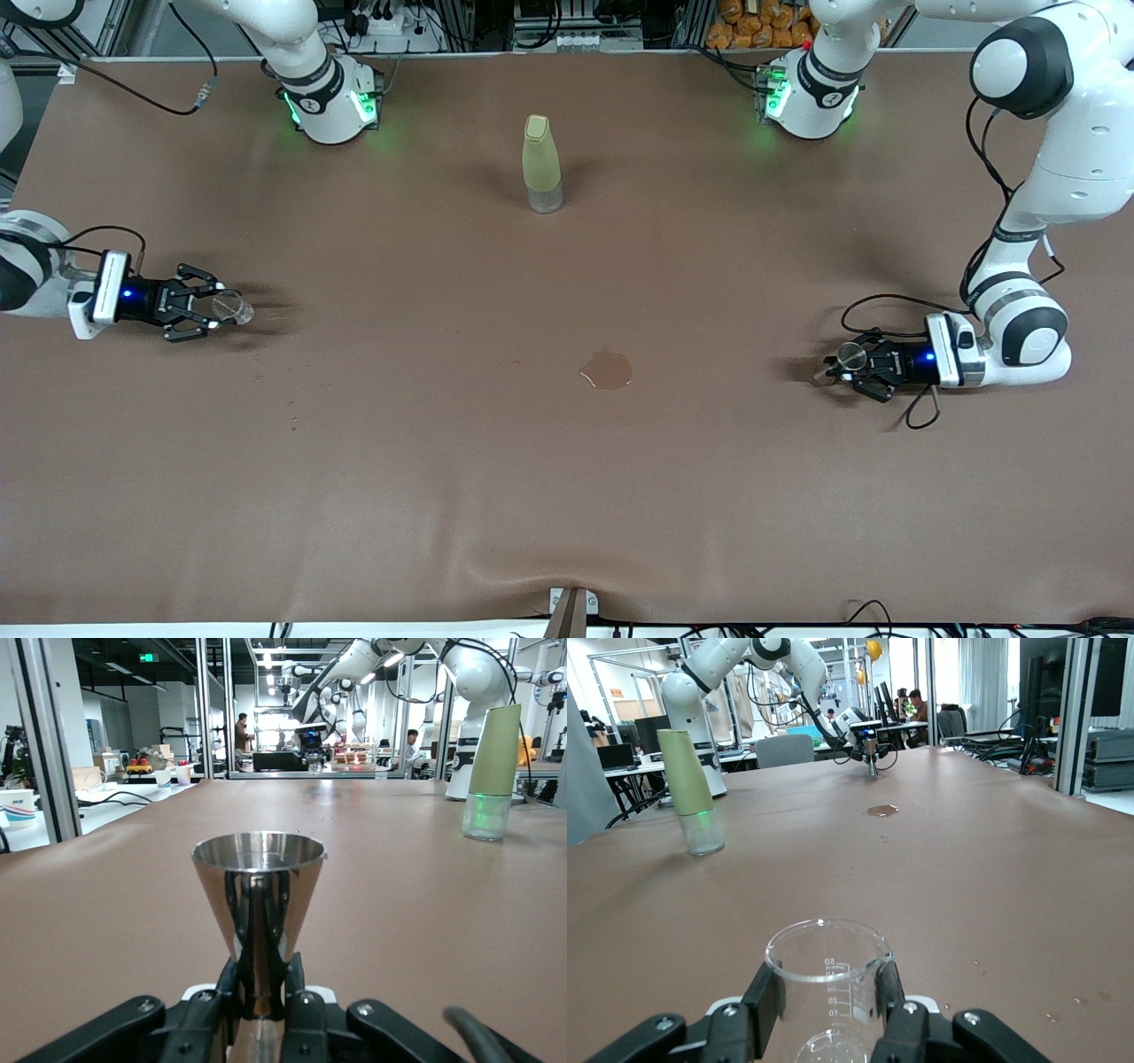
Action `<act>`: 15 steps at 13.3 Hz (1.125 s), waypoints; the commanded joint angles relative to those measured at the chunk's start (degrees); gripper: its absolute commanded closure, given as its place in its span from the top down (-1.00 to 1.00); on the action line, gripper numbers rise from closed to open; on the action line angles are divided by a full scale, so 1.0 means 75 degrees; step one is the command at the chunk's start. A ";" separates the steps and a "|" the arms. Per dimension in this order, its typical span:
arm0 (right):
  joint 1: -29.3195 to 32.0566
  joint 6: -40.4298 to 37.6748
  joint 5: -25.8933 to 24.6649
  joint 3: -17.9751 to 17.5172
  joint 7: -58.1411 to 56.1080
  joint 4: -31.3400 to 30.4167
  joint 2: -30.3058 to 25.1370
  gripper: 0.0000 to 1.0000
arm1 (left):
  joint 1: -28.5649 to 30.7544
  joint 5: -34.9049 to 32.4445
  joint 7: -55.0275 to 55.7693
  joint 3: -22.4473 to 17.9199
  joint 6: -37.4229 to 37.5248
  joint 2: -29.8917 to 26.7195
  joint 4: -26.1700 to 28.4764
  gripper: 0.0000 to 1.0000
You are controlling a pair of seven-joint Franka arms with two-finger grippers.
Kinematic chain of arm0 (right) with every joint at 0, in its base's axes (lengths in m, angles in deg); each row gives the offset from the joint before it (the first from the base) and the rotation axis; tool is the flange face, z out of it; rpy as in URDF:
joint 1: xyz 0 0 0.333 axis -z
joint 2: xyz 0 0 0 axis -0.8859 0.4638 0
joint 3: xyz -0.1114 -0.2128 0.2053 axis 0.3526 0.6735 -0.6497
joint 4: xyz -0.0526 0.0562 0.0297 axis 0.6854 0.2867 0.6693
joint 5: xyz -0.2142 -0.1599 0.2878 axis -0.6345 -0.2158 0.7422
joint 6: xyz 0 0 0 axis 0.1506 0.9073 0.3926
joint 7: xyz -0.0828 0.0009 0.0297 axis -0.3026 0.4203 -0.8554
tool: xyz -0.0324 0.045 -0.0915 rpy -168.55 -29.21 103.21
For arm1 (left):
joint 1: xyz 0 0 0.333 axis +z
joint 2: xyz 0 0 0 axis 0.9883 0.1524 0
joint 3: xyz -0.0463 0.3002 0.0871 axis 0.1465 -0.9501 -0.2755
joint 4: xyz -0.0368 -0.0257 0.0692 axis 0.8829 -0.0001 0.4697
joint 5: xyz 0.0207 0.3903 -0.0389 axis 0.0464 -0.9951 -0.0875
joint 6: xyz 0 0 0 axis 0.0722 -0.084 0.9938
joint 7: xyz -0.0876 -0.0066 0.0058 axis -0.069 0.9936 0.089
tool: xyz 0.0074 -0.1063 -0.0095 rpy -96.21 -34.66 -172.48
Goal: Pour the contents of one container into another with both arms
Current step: 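Set the beaker down with the right gripper while the left gripper sets the jigger down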
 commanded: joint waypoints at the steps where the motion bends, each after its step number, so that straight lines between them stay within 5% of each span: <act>1: 0.0132 -0.0127 -0.0133 -0.0113 -0.0389 0.0191 0.0448 -0.81 | 0.0055 -0.0101 -0.0070 -0.0159 0.0029 -0.0069 0.0090 -1.00; 8: 0.0132 -0.0127 -0.0122 -0.0031 -0.0402 0.1104 0.1269 -0.16 | 0.0067 -0.0101 -0.0070 -0.0219 0.0017 -0.0057 0.0161 -0.97; 12: 0.0050 -0.0138 -0.0075 -0.0043 -0.0379 0.1105 0.1269 0.28 | 0.0125 -0.0113 0.0012 -0.0219 0.0029 -0.0057 0.0161 -0.31; 13: 0.0061 -0.0231 -0.0063 -0.0054 -0.0321 0.1128 0.1257 0.45 | 0.0149 -0.0113 0.0047 -0.0219 0.0029 -0.0069 0.0161 0.03; 14: 0.0038 -0.0371 -0.0063 -0.0054 -0.0169 0.1372 0.1222 0.68 | 0.0149 -0.0113 0.0070 -0.0219 0.0029 -0.0069 0.0161 0.10; 15: 0.0003 -0.0512 -0.0075 -0.0054 0.0227 0.1769 0.1210 1.00 | 0.0149 -0.0125 0.0082 -0.0230 0.0029 -0.0103 0.0161 0.48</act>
